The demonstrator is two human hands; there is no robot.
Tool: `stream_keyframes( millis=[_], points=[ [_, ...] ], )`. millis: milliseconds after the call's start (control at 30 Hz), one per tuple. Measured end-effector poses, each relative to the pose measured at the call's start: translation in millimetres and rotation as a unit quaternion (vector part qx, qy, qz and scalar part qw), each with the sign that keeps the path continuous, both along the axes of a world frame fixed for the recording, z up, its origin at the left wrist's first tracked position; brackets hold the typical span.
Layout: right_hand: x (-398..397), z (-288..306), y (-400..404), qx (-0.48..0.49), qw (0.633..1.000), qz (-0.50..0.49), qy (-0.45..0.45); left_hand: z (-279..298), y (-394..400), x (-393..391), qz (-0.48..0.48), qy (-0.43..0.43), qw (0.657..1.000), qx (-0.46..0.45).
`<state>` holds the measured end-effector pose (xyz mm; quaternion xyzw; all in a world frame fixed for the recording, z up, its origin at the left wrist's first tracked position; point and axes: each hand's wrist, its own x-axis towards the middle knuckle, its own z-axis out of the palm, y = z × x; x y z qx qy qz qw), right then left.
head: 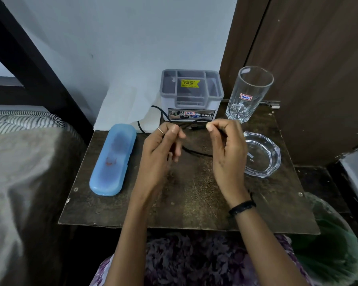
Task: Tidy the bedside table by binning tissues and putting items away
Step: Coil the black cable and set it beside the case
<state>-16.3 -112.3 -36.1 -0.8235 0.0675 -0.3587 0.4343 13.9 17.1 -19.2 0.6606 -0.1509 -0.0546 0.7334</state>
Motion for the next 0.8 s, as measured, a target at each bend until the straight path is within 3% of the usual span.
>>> stream_keyframes(
  millis=[100, 200, 267, 367, 433, 500, 567, 700, 800],
  points=[
    [2, -7, 8, -0.013, 0.997, 0.058, 0.058, -1, -11, 2, -0.049, 0.088, 0.976, -0.195],
    [-1, -8, 13, -0.078, 0.979, 0.141, 0.126, -2, -15, 6, -0.056, 0.113, 0.951, -0.282],
    [-5, -5, 17, -0.139, 0.962, 0.173, 0.158, -6, -14, 7, -0.013, 0.085, 0.965, -0.247],
    [-10, 1, 19, -0.193, 0.949, 0.194, 0.158, -11, -6, 5, 0.047, -0.054, 0.997, -0.023],
    [-14, 4, 16, -0.203, 0.952, 0.198, 0.116, -12, -1, 4, 0.060, -0.147, 0.972, 0.171],
    [-15, 5, 10, -0.220, 0.960, 0.165, 0.058, -11, 3, 5, 0.068, -0.199, 0.937, 0.277],
    [-14, 4, 4, -0.241, 0.964, 0.114, 0.009, -10, 5, 5, 0.045, -0.189, 0.941, 0.278],
    [-11, -2, -2, -0.246, 0.964, 0.083, -0.048, -10, 5, 5, -0.056, -0.015, 0.979, 0.194],
    [-7, -3, -4, -0.133, 0.985, 0.100, -0.048, -7, 8, 4, -0.127, 0.067, 0.985, 0.094]
  ],
)
